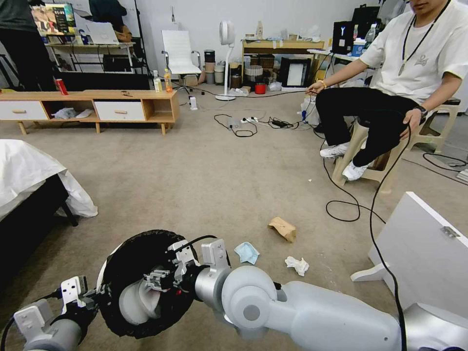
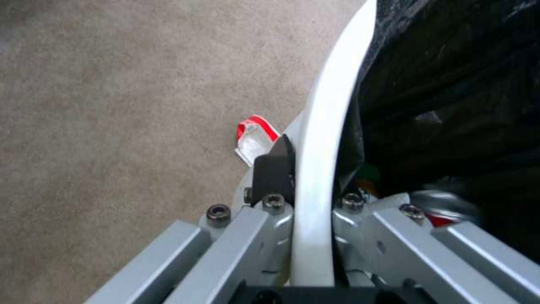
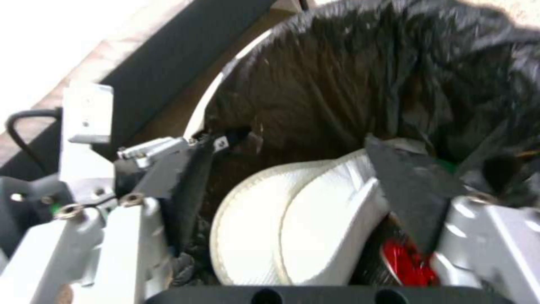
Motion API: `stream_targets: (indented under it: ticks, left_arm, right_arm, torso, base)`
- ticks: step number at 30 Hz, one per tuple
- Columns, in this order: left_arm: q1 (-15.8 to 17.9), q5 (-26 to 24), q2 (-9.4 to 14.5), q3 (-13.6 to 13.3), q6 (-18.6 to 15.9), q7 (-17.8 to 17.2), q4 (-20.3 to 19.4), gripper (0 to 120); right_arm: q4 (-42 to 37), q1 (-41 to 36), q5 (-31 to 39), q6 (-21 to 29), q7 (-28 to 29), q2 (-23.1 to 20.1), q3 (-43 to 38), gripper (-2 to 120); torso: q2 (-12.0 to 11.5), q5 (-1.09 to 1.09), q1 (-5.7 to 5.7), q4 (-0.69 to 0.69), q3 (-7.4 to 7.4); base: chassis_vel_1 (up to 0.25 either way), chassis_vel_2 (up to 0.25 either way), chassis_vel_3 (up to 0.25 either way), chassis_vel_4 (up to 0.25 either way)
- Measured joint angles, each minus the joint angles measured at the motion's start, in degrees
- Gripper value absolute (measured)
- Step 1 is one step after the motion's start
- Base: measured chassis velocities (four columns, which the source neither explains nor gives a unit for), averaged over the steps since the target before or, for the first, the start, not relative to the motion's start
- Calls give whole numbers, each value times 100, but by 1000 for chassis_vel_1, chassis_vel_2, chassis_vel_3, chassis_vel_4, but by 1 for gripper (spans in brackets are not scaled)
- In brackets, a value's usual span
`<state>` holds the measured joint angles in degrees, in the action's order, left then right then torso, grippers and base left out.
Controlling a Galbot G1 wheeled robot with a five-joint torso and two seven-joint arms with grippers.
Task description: Pick up the trash bin and place the garbage on the floor into it.
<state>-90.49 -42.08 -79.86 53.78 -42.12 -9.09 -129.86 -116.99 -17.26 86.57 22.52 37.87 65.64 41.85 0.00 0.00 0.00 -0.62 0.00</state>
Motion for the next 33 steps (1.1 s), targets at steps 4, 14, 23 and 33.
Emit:
stream_targets:
  ticks: [4,14,23,33]
  left_arm:
    - [4,1,27,14,0,2,31,2]
    - [9,14,43,18,0,2,119,2]
    - [-47,31,3,95,-1,-3,85,2]
    - [-152,240,-92,246,-2,-65,78,2]
  right_arm:
    - [-258,10,73,10,52,-163,-196,92]
    - [-1136,117,342,75,75,-737,-1210,99]
    - [-1494,-845,-414,-217,-816,-1434,-2997,98]
    - [-1571,-2742,-2306,-1823,-1944,-2055,-5409,98]
  torso:
    - [0,1,0,-1,0]
    - [0,1,0,0,0]
    - [1,2,0,-1,-1]
    - [1,2,0,-3,-1]
  base:
    - [0,0,0,0]
    - [0,0,0,0]
    - [0,0,0,0]
    - [0,0,0,0]
